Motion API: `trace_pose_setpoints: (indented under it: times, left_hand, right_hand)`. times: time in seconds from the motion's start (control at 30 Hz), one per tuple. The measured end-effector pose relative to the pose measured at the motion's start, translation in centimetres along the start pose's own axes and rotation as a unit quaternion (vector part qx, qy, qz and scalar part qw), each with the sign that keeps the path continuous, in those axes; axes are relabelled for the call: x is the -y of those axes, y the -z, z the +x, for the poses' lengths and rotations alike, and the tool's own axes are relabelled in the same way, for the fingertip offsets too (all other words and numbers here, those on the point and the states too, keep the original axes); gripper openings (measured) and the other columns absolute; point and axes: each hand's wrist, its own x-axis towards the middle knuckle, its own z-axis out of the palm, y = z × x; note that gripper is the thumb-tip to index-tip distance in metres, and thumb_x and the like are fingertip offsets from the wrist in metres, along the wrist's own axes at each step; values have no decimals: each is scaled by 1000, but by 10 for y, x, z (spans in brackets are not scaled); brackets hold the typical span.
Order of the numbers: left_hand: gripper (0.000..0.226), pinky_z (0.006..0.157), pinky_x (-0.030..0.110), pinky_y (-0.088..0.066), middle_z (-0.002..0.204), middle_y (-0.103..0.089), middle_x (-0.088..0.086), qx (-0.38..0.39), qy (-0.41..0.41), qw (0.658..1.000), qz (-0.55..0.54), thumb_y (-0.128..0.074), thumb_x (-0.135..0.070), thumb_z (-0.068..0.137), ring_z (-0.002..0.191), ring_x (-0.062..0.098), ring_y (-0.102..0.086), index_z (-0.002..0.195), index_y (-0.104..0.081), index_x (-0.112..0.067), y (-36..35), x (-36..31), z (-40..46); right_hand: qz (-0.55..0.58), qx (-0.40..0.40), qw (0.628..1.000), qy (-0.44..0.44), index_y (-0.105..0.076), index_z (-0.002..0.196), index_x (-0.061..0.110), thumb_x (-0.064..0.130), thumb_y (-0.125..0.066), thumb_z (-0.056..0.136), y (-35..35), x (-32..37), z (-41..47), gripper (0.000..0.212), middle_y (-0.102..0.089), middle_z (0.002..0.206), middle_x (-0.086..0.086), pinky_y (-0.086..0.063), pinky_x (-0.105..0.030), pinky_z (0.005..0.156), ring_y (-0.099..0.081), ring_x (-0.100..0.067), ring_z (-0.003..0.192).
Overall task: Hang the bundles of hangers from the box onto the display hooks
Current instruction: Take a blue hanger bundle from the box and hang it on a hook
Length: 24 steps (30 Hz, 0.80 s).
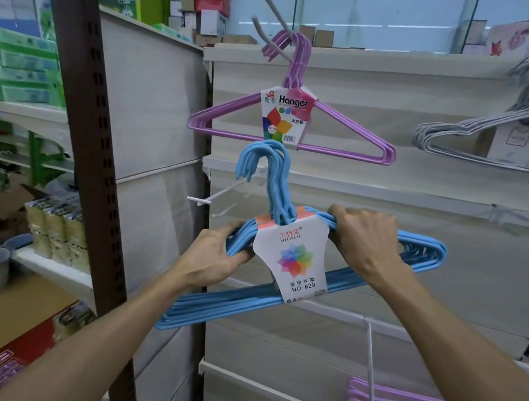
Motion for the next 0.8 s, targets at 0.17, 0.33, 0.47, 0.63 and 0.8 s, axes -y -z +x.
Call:
trace_pose_setpoints:
  times: [0.17, 0.33, 0.47, 0.63, 0.8]
  left_hand:
    - [53, 84, 27, -53, 109, -67, -7, -11, 18, 1000, -14, -68, -38, 84, 95, 6, -64, 133, -53, -29, -3, 18, 19]
    - [56, 74, 31, -58, 94, -70, -8, -7, 2, 1000, -1, -65, -47, 80, 82, 7, -67, 133, -53, -32, 1, 38, 37]
    - [55, 63, 31, -57, 84, -70, -1, -5, -3, 1000, 2, -65, -42, 83, 67, 14, -64, 135, -50, -36, 2, 55, 48]
    - [38, 73, 35, -57, 89, -70, -1, 17, -7, 1000, 6, -65, -37, 85, 79, 15, -66, 121, -60, -27, 2, 72, 59]
    - [49, 66, 14, -49, 90, -68, -10, 57, -18, 998, 10, -67, -36, 85, 79, 4, -65, 131, -53, -29, 5, 90, 70]
  right_hand:
    - [-8, -9, 1000, 16, -60, 106, 17, 39, -60, 93, -22, 3, 22, 26, -69, 82, -2, -30, -30, 57, -62, -29, 69]
    - [-17, -14, 1000, 16, -61, 103, 17, 39, -62, 92, -41, 12, 40, 24, -68, 79, -1, -31, -30, 56, -62, -29, 67]
    - [-20, -21, 1000, 6, -61, 98, 16, 36, -65, 90, -59, 20, 48, 22, -66, 73, -1, -31, -31, 56, -56, -26, 61]
    - [-20, -29, 999, -8, -62, 86, 12, 32, -79, 78, -75, 30, 49, 26, -61, 59, -3, -28, -29, 52, -45, -24, 48]
    - [-17, -25, 999, -38, -62, 80, 11, 32, -82, 75, -93, 43, 38, 29, -60, 56, -3, -26, -27, 51, -52, -26, 42]
